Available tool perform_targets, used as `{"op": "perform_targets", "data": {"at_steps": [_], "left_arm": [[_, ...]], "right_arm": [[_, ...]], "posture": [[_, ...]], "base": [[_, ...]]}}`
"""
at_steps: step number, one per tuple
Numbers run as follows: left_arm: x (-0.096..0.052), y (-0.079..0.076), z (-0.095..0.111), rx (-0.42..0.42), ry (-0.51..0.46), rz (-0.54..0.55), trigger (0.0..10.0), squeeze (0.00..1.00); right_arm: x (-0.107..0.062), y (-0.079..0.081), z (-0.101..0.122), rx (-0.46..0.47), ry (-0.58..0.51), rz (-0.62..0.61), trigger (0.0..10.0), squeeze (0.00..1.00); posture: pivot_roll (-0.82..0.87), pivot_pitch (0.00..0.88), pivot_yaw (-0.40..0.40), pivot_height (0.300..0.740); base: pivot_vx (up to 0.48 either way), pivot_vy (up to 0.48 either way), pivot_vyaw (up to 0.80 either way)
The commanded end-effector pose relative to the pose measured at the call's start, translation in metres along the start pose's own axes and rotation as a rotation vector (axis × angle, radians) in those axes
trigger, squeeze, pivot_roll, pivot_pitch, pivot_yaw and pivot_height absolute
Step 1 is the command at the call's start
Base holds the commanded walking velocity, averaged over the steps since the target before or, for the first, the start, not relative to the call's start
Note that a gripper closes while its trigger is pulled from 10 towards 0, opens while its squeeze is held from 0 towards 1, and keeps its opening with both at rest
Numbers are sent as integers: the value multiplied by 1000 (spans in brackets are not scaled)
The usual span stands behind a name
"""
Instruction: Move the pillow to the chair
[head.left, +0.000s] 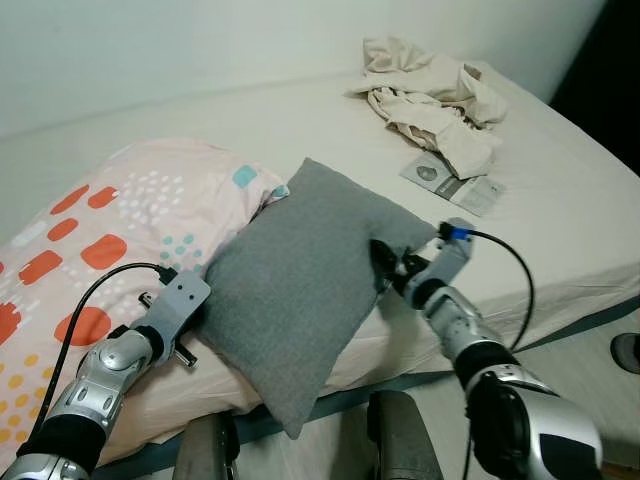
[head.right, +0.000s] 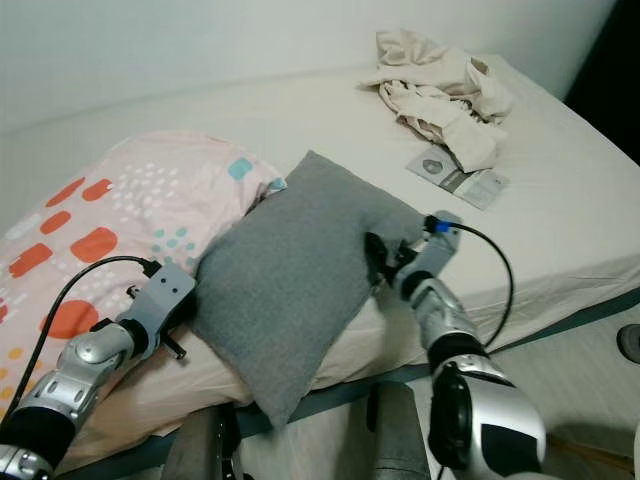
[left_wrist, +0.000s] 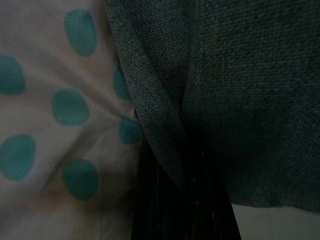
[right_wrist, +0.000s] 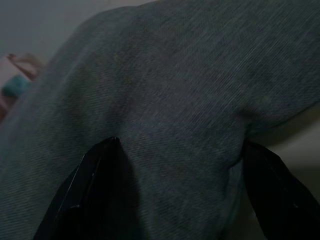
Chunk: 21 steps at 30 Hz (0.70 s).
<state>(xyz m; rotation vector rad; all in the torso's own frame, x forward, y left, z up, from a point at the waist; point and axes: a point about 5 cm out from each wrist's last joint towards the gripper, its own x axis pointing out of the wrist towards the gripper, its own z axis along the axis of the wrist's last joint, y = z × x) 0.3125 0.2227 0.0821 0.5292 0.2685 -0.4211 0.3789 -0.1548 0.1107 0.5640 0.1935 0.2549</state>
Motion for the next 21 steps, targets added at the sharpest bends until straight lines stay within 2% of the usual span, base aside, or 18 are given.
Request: {"op": "perform_targets", "data": {"at_steps": [1,4,8,9,10,14,15,17,19,20,21], "left_arm": [[-5,-15,-22,-25,94,-53,0,0],[-4,-18,-22,-23,95,-61,0,0],[-4,-20,-22,-22,95,-64,0,0],[-4,-21,-21,-23,93,-66,0,0],[-3,-23,-20,-25,88,-72,0,0],[-2,-24,-18,-26,84,-76,0,0],[-1,-25,-17,-28,79,-77,0,0],[-1,-25,-16,-32,75,-78,0,0],[0,-26,-14,-63,64,-78,0,0],[0,-28,-12,-108,51,-88,0,0],[0,-28,-12,-108,51,-88,0,0]], "right_arm": [[3,10,-12,23,48,24,10000,0],[7,20,-20,3,91,66,10000,0],[8,26,-26,-22,130,94,10000,0],[8,28,-31,-35,153,103,7020,0],[7,29,-36,-75,182,94,0,0],[7,28,-37,-100,187,87,0,0],[7,26,-34,-149,172,59,0,0],[8,25,-31,-180,160,40,0,0],[7,22,-28,-243,138,6,0,0],[5,19,-29,-313,139,-7,0,0],[5,19,-29,-313,139,-7,0,0]], "posture": [[30,268,18,582],[29,265,17,582],[27,265,16,582],[25,263,16,582],[24,262,17,582],[23,258,16,582],[18,246,17,582],[16,242,17,582],[4,219,19,582],[4,219,19,582],[4,219,19,582]], "base": [[0,0,0],[0,0,0],[0,0,0],[0,0,0],[0,0,0],[0,0,0],[0,0,0],[0,0,0],[0,0,0],[0,0,0],[0,0,0]]}}
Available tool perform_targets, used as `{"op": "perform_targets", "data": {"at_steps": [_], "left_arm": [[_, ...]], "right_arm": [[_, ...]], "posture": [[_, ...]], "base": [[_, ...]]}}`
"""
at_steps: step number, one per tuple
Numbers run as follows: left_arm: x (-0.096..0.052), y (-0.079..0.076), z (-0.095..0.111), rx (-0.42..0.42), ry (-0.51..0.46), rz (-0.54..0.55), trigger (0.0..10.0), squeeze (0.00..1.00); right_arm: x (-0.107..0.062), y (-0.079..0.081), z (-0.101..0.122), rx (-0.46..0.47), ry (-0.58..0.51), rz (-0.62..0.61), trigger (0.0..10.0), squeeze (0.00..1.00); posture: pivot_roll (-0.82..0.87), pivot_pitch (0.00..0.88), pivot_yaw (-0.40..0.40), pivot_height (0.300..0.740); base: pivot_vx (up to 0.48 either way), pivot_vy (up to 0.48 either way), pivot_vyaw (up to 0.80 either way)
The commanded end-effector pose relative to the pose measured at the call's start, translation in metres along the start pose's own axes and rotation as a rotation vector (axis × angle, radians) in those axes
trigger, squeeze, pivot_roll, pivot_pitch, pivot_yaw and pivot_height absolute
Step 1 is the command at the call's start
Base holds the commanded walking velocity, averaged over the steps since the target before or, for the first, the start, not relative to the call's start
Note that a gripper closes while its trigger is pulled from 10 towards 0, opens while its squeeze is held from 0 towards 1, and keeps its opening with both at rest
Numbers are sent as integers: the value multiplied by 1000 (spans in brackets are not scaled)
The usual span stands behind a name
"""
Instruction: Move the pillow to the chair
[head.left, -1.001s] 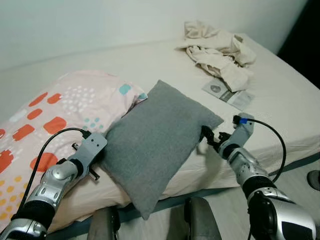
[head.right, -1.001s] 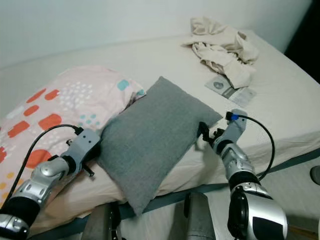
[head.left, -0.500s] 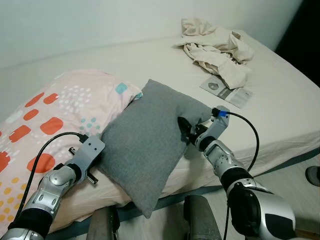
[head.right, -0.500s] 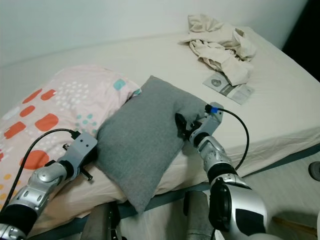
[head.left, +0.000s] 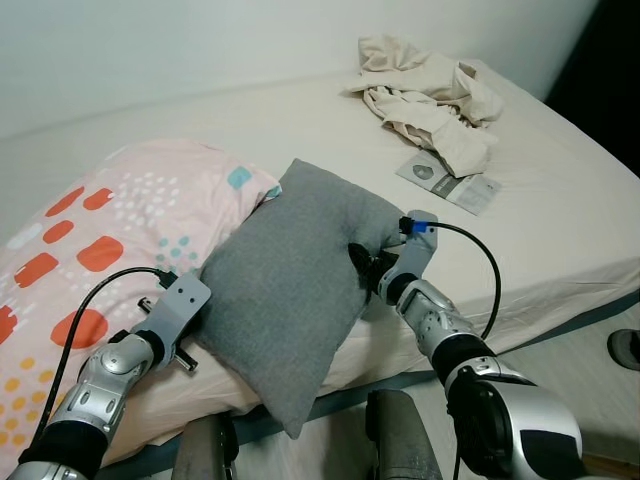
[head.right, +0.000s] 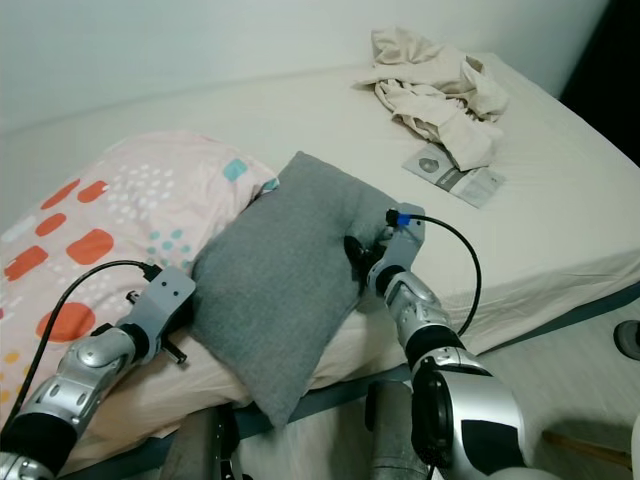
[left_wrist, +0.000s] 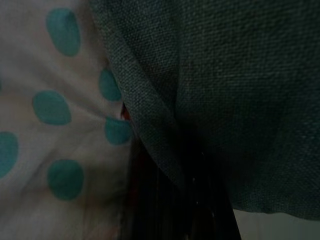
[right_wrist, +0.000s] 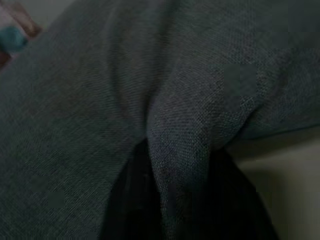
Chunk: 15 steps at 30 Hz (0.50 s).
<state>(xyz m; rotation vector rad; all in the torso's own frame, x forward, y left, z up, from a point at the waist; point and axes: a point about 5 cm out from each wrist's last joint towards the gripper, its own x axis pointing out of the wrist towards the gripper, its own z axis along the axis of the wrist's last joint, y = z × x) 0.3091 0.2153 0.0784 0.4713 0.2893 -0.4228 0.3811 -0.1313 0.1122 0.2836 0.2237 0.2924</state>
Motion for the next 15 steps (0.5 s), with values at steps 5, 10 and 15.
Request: {"op": "perform_targets", "data": {"at_steps": [5,10,15], "left_arm": [[-6,-36,-5,-249,-26,-197,0,0],[-24,-53,33,-423,-212,-361,0,0],[-30,-55,64,-485,-328,-373,0,0]], "right_arm": [[-8,1,-21,-82,3,-2,0,0],[-13,11,-6,-130,-148,37,0,0],[-20,37,4,-191,-253,99,0,0]], "posture": [[-19,152,-7,582],[-31,101,-30,582],[-48,56,-41,582]], "base": [[0,0,0],[0,0,0],[0,0,0]]}}
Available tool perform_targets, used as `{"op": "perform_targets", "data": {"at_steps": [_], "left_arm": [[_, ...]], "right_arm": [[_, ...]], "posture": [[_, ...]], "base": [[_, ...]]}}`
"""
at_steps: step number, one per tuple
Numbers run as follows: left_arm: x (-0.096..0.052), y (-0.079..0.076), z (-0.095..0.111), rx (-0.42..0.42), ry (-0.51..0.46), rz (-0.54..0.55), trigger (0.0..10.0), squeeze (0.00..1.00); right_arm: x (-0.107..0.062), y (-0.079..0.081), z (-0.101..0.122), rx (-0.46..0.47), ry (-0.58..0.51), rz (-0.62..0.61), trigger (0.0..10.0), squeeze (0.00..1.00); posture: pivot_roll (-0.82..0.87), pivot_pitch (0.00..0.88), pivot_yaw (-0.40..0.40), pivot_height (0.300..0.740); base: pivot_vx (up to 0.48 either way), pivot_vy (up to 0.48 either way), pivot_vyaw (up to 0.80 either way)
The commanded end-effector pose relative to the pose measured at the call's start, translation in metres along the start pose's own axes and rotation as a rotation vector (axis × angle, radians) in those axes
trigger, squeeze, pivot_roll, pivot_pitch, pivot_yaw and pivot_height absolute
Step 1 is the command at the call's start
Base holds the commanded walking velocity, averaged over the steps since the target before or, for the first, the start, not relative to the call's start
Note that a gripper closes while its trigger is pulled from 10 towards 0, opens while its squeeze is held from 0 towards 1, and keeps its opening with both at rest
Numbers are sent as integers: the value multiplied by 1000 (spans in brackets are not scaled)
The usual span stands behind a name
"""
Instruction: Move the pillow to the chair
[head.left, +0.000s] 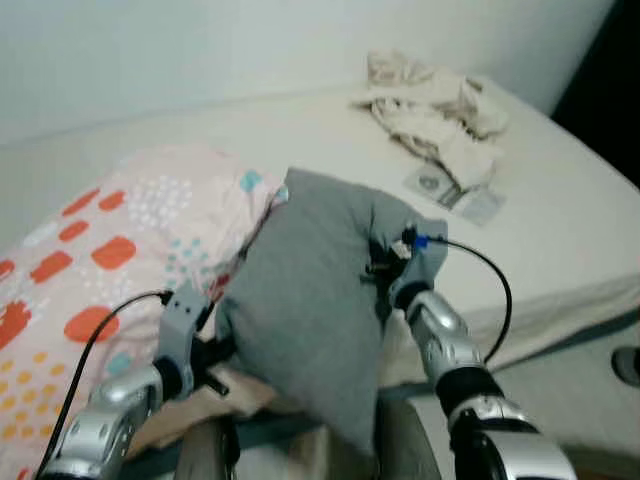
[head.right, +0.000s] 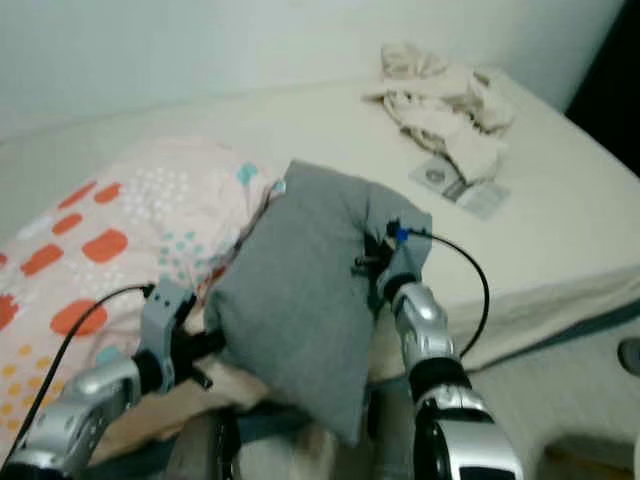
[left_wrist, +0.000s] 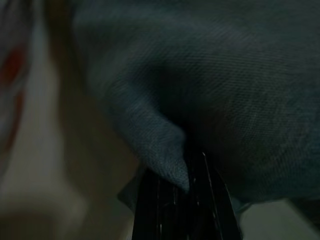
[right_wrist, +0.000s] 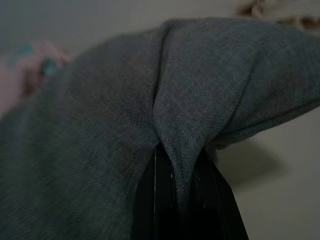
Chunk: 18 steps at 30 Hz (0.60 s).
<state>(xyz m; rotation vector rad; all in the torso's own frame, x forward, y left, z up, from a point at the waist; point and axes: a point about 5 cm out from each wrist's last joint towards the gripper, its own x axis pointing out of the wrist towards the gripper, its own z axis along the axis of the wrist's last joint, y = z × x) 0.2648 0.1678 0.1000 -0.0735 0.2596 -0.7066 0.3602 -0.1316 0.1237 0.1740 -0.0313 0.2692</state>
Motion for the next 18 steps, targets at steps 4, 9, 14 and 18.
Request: {"op": "perform_targets", "data": {"at_steps": [4,9,14,18], "left_arm": [[25,-6,34,-127,-139,149,5725,0],[44,12,23,-109,-34,405,10000,0],[52,16,28,6,-88,587,10000,0],[53,8,33,-1,-163,586,10000,0]], "right_arm": [[-2,40,12,-97,-106,146,0,0],[-11,38,6,-179,-112,154,0,0],[-13,26,4,-124,-97,89,471,0],[-15,16,0,-150,-60,35,7529,0]], "posture": [[-50,40,-47,582],[-48,22,-57,582],[-52,12,-62,582],[-53,10,-65,582]], "base": [[0,0,0],[0,0,0],[0,0,0],[0,0,0]]}}
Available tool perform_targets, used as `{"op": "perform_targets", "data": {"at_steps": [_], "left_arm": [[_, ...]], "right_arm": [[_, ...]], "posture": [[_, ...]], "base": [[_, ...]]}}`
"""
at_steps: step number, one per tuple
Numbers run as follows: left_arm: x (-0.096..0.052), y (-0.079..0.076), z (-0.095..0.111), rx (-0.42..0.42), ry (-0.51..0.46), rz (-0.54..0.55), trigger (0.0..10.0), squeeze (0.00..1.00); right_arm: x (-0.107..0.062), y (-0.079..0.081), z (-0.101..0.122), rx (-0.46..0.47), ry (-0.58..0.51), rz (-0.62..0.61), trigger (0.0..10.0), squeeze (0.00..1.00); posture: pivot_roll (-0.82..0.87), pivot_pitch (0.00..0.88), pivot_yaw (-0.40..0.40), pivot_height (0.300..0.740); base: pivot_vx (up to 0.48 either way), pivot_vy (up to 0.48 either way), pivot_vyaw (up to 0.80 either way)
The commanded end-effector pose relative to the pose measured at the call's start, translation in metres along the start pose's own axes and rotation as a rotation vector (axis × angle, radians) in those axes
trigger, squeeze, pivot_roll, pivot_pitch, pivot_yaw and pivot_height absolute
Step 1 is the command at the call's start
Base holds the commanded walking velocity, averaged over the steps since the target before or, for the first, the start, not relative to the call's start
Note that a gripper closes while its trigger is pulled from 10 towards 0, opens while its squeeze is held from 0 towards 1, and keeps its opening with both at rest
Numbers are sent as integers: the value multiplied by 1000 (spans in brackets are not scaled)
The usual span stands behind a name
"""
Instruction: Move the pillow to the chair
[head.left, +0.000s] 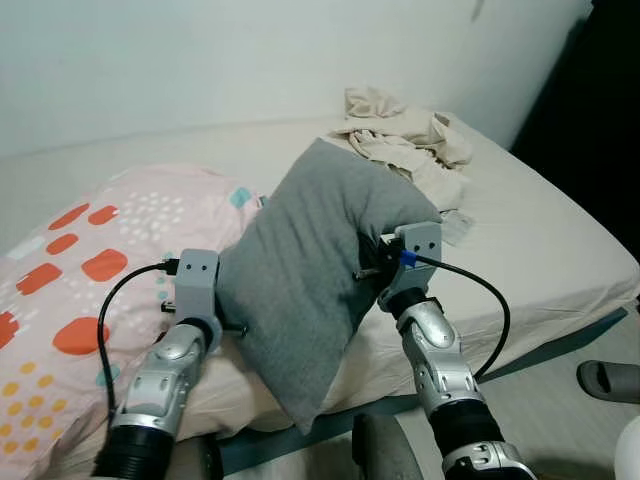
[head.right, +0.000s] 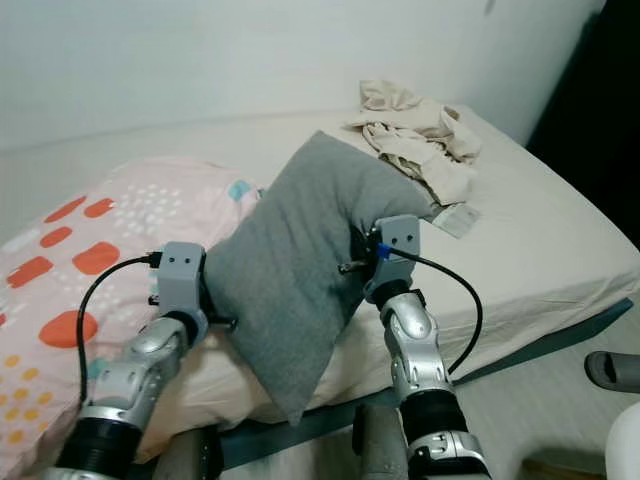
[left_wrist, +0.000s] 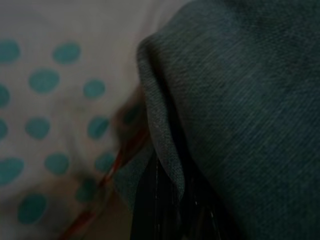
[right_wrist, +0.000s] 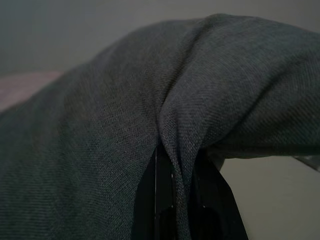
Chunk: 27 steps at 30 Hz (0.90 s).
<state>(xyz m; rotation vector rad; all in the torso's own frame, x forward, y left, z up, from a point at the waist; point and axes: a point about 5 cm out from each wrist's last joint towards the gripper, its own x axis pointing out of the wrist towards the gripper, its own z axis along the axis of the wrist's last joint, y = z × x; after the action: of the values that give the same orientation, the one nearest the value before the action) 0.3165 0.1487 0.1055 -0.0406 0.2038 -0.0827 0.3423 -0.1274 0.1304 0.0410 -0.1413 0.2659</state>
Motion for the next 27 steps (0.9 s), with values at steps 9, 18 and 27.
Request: {"op": "perform_targets", "data": {"at_steps": [9,18,27], "left_arm": [[-3,-30,-3,-11,-21,-104,10000,0],[-1,-22,2,18,-72,-29,10000,0],[-2,-22,4,38,-106,-13,10000,0]], "right_arm": [[-1,8,-14,-2,93,28,10000,0],[-1,10,-18,-63,105,-16,10000,0],[-4,6,-22,-5,131,-10,10000,0]], "posture": [[-42,11,-70,582],[-38,14,-77,582],[-40,15,-79,582]], "base": [[0,0,0],[0,0,0],[0,0,0]]}}
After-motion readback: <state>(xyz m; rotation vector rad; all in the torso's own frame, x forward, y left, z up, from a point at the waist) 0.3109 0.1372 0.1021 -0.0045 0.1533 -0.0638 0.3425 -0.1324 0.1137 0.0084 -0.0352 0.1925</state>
